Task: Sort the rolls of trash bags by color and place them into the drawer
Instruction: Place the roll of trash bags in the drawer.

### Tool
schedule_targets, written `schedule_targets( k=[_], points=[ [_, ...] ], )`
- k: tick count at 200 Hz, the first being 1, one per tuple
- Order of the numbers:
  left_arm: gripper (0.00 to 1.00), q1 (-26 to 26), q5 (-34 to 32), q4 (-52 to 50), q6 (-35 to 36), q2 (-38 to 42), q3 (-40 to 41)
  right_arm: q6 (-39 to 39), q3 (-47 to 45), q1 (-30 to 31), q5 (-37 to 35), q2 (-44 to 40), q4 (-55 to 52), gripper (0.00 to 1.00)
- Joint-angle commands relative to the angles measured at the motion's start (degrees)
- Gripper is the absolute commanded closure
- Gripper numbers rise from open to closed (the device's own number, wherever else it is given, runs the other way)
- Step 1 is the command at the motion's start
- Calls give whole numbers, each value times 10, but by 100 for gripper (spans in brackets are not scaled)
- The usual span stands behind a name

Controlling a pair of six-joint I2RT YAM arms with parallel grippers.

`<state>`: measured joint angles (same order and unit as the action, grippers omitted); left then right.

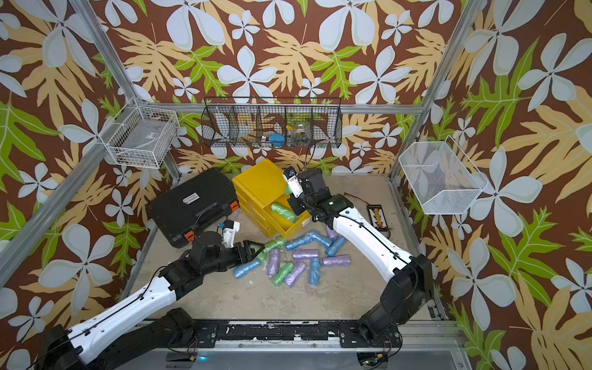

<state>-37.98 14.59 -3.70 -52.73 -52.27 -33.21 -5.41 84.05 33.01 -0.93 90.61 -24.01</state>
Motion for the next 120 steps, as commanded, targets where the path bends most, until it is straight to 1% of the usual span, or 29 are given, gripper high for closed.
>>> schedule_targets(
  k=[1,29,54,75,120],
  points=[
    [31,1,12,25,-7,2,12,-29,0,0,-41,14,10,86],
    [31,2,17,35,-8,-1,24,-33,4,0,-25,35,-1,85],
    [31,1,24,41,-5,-6,25,-36,19,0,-25,60,-25,84],
    [31,3,22,39,1,-9,26,-26,20,0,2,62,-24,77],
    [31,3,21,38,13,-26,28,7,27,0,47,50,-19,65]
  ],
)
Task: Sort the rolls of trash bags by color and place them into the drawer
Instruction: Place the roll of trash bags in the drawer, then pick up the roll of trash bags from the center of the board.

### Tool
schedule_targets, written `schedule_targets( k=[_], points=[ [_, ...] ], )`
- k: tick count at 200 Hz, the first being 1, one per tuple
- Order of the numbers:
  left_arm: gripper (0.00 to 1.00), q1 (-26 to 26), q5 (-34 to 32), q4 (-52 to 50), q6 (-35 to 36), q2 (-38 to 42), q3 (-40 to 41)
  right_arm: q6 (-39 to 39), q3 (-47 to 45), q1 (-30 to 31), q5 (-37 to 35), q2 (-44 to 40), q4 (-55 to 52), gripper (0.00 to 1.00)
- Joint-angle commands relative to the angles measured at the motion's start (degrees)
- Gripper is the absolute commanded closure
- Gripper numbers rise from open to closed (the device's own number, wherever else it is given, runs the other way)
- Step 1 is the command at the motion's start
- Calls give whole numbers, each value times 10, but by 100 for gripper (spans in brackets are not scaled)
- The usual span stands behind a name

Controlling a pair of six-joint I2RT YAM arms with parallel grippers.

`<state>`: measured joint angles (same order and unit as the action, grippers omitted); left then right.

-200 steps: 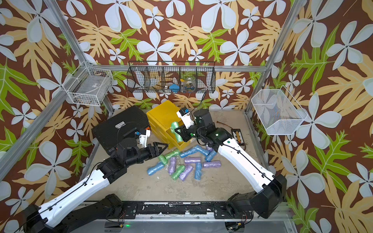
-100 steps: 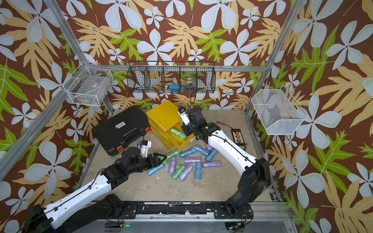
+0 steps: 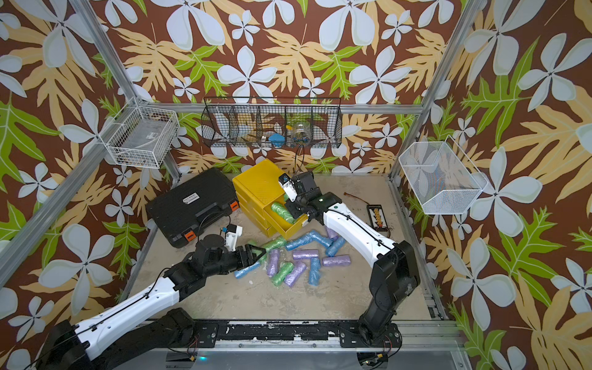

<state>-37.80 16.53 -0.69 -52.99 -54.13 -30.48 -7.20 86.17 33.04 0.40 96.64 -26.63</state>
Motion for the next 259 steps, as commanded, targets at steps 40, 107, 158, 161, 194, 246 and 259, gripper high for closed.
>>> schedule_targets(
  k=[40,107,158,161,194,246,259],
  points=[
    [33,1,-6,6,25,-19,-1,51,7,0,42,-47,15,55],
    [40,10,-67,-9,46,-47,-13,124,-44,0,55,-159,39,51],
    [41,48,-83,13,56,-91,-12,171,-154,0,75,-272,60,45],
    [41,50,-83,15,56,-94,-12,173,-160,0,76,-278,60,45],
    [39,73,-85,52,47,-147,-11,195,-213,0,94,-345,55,43],
    [42,96,-81,107,34,-240,-27,206,-247,0,108,-415,30,41],
    [42,98,-81,114,32,-262,-35,205,-248,0,106,-425,25,41]
  ],
)
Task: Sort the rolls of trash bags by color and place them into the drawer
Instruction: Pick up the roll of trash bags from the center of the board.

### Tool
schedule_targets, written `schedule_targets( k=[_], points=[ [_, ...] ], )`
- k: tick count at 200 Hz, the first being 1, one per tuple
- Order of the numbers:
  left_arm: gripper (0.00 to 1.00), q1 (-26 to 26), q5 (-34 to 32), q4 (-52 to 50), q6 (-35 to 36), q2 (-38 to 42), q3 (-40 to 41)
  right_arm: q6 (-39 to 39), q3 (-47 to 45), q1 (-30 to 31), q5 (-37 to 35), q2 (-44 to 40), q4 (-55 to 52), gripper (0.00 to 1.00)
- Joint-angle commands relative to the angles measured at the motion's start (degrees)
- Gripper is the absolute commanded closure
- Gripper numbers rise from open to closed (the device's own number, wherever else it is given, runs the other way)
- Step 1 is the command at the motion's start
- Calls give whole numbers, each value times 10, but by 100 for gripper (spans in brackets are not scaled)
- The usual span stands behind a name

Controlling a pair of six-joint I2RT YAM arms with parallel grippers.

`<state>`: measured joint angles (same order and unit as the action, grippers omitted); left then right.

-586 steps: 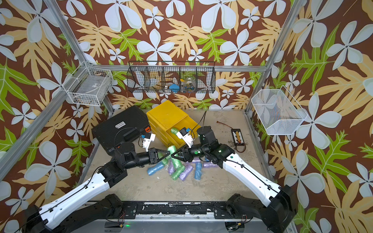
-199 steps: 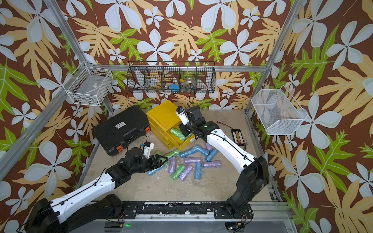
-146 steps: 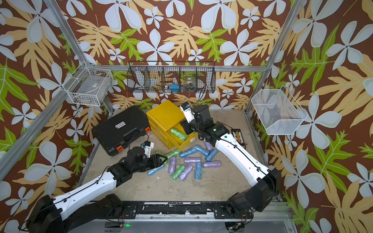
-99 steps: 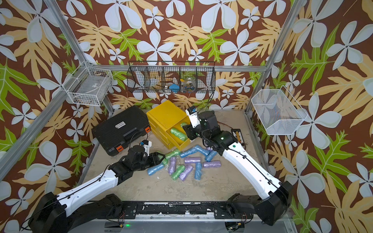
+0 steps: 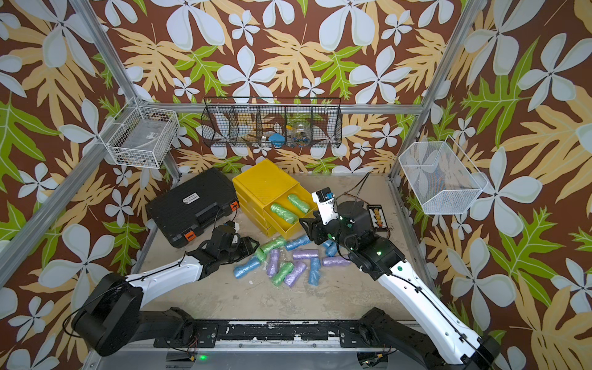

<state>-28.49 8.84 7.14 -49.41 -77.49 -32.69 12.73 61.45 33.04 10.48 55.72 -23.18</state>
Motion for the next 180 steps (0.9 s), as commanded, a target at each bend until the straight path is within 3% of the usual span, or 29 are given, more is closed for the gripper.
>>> schedule_targets(
  k=[1,135,180],
  points=[
    [42,6,-4,36,-4,-30,-14,5,0,0,6,-17,-11,41],
    [46,13,-14,67,-15,-121,-17,11,-21,0,10,-40,1,42],
    [55,13,-7,79,-9,-154,-31,19,-39,0,15,-44,7,43]
  ],
)
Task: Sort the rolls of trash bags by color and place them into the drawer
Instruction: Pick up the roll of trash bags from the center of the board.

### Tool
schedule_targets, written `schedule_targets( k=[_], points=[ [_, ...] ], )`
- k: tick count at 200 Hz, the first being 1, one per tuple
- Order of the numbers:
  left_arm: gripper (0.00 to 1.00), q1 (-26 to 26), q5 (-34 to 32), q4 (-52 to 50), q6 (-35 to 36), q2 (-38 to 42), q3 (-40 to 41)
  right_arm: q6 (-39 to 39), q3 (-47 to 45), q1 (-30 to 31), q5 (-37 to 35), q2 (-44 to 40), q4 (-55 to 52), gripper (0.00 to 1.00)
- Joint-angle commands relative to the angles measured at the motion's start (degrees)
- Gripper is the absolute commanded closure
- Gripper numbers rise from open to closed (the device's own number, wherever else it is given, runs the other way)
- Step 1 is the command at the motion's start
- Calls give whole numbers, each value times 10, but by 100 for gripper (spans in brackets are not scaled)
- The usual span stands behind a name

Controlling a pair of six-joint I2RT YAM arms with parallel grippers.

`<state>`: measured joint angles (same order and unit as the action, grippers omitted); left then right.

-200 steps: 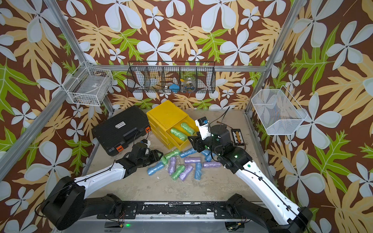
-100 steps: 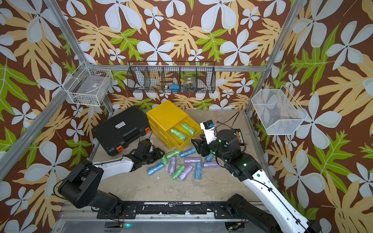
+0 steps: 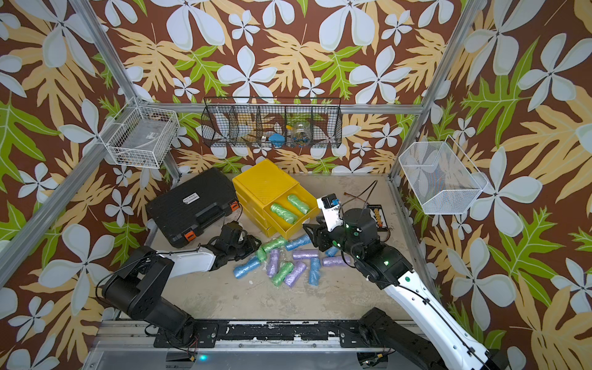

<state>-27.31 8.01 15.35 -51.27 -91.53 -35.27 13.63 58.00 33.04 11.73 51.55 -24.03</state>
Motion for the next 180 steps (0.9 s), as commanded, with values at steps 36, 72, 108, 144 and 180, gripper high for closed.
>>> schedule_targets(
  k=[36,72,108,144,180],
  points=[
    [72,2,9,5,9,-1,7,14,-10,0,11,-5,17,43],
    [83,6,10,-22,32,32,-2,19,-6,0,47,10,21,44],
    [90,10,4,-55,47,99,-2,30,1,0,105,22,38,44],
    [92,12,21,-104,67,180,-23,56,9,1,191,50,70,43],
    [94,16,103,-114,79,250,-48,92,12,14,267,85,123,40]
  ],
)
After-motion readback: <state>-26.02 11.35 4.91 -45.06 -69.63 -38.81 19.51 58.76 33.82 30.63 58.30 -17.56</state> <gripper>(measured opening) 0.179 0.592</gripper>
